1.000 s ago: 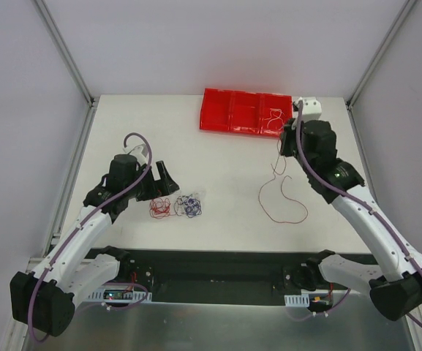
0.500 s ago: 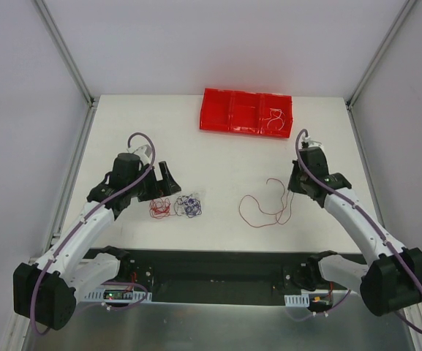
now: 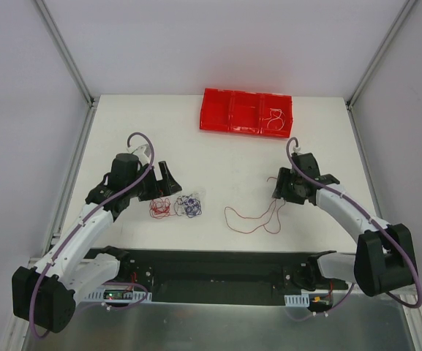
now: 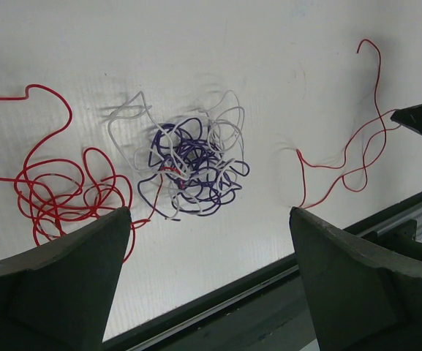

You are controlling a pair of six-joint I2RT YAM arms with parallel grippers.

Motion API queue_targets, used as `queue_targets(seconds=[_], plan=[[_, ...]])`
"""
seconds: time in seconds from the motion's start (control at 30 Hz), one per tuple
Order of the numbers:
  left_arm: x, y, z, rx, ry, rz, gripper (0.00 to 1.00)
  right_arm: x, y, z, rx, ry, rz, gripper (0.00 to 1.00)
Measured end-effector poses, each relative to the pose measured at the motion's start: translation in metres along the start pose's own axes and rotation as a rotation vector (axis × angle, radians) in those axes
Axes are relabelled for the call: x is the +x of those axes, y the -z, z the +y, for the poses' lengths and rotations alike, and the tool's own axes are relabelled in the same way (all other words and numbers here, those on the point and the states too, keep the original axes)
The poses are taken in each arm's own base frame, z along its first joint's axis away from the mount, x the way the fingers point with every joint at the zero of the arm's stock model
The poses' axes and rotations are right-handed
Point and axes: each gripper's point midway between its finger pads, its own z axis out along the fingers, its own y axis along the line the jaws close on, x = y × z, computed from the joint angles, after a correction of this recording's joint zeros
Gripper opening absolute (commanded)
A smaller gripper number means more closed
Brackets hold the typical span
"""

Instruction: Untangle the cables

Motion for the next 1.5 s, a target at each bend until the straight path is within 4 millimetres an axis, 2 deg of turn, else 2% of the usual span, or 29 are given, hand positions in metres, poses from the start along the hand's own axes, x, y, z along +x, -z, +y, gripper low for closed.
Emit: queue_targets(seconds=[0.1, 0.17, 0.37, 0.47, 0.53, 0.67, 0.77, 0.8, 0.83, 0.93, 1.03, 1.1, 1.2, 1.3, 1.37, 1.5], plan=[[0.001, 0.000, 0.000, 0.003, 0.000, 0.003, 0.89, 0.002, -0.002, 0.004, -0.023, 0.014, 0.015, 0.86], [0.001, 0.000, -0.001, 0.004, 0.000, 0.003, 0.89, 0.004, -0.002, 0.006, -0.040, 0.019, 0.022, 0.92], [0.001, -0.001, 0.000, 0.006, 0.000, 0.003, 0.89, 0.013, -0.007, 0.004, -0.042, 0.016, 0.048, 0.96], [0.002, -0.002, 0.000, 0.006, 0.001, 0.007, 0.89, 0.013, -0.016, 0.005, -0.045, 0.012, 0.045, 0.91], [0.003, -0.002, -0.001, 0.012, 0.002, 0.013, 0.89, 0.013, -0.021, 0.005, -0.045, 0.017, 0.046, 0.84], [0.004, -0.002, -0.002, 0.021, 0.002, 0.018, 0.89, 0.014, -0.031, 0.008, -0.053, 0.033, 0.052, 0.60], [0.005, -0.002, -0.002, 0.024, 0.001, 0.016, 0.89, 0.022, -0.035, 0.013, -0.050, 0.060, 0.071, 0.26], [0.005, -0.001, -0.002, 0.025, 0.000, 0.015, 0.89, 0.026, -0.035, 0.016, -0.051, 0.079, 0.075, 0.10], [0.005, -0.001, -0.002, 0.025, 0.001, 0.014, 0.89, 0.029, -0.035, 0.020, -0.050, 0.097, 0.077, 0.00], [0.005, -0.002, -0.003, 0.027, 0.001, 0.017, 0.89, 0.035, -0.034, 0.024, -0.035, 0.140, 0.080, 0.00], [0.005, -0.002, -0.002, 0.025, 0.002, 0.019, 0.89, 0.030, -0.033, 0.022, -0.002, 0.155, 0.063, 0.00], [0.006, -0.003, -0.002, 0.024, 0.003, 0.022, 0.89, 0.015, -0.027, 0.026, 0.001, 0.167, 0.035, 0.00], [0.006, -0.004, -0.001, 0.021, 0.005, 0.027, 0.89, -0.031, -0.011, 0.049, -0.035, 0.203, -0.067, 0.00], [0.007, -0.004, -0.001, 0.020, 0.005, 0.028, 0.89, -0.099, 0.017, 0.082, -0.101, 0.258, -0.227, 0.00], [0.006, -0.004, -0.001, 0.021, 0.005, 0.027, 0.89, -0.140, 0.033, 0.098, -0.130, 0.278, -0.314, 0.00], [0.006, -0.003, -0.001, 0.023, 0.003, 0.024, 0.89, -0.225, 0.048, 0.119, -0.151, 0.321, -0.465, 0.00]])
